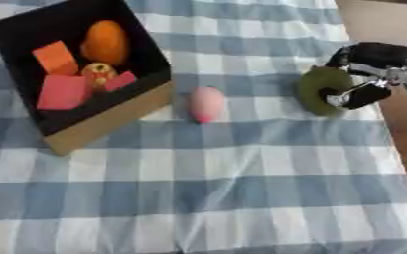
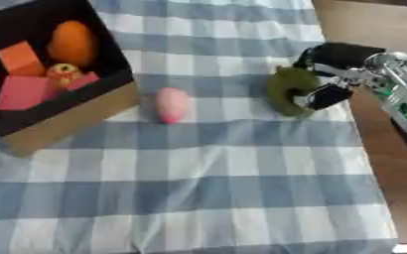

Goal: Pick up objects on the table and place them in the box.

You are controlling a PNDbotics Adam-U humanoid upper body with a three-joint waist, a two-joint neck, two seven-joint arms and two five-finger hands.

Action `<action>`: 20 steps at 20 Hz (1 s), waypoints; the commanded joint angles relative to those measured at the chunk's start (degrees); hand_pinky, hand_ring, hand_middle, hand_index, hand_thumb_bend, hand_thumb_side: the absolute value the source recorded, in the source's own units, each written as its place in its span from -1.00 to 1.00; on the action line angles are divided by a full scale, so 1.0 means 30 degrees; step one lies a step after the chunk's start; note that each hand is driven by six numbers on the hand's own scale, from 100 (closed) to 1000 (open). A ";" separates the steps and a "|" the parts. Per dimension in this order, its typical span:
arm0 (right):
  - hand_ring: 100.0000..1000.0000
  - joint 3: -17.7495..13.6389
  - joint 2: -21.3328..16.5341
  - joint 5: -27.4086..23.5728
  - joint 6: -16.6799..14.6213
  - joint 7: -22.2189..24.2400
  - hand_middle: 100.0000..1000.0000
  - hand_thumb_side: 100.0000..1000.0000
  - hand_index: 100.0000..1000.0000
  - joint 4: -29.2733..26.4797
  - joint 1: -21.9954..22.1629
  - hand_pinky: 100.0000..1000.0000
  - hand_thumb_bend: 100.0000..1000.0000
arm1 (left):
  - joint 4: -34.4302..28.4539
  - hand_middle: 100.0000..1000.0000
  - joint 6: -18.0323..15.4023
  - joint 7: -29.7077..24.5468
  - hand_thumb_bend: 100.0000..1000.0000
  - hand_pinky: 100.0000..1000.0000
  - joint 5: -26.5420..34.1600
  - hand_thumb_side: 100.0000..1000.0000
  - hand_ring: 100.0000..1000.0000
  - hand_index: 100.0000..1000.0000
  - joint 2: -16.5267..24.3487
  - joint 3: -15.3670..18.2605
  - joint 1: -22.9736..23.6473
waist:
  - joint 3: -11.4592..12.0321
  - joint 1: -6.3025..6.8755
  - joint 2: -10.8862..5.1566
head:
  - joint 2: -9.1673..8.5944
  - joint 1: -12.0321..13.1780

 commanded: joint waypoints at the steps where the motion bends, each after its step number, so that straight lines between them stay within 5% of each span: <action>1: 0.56 -0.0267 -0.0582 -0.0751 0.0100 -0.0272 -0.20 -0.58 0.25 -0.0480 -0.0034 0.64 -1.00 | -0.0326 0.44 -0.0012 -0.0062 0.01 0.43 -0.0034 0.17 0.76 0.54 0.0411 0.0157 -0.0103 | -0.0067 0.0365 -0.0729 | 0.0071 -0.0009; 11: 0.45 -0.0563 -0.0902 -0.4095 0.1921 -0.0347 -0.21 -0.42 0.30 -0.2881 0.0061 0.63 -1.00 | -0.0326 0.45 -0.0004 -0.0043 0.01 0.43 -0.0036 0.16 0.76 0.54 0.0457 0.0162 -0.0053 | -0.0148 0.0320 -0.0878 | 0.0072 -0.0002; 20: 0.42 -0.0286 -0.1046 -0.4644 0.1606 -0.0542 -0.20 -0.58 0.32 -0.5029 -0.1818 0.62 -1.00 | -0.0326 0.45 -0.0015 -0.0043 0.01 0.43 -0.0004 0.16 0.76 0.54 0.0439 0.0136 -0.0031 | -0.0067 0.0273 -0.0988 | 0.0155 -0.0106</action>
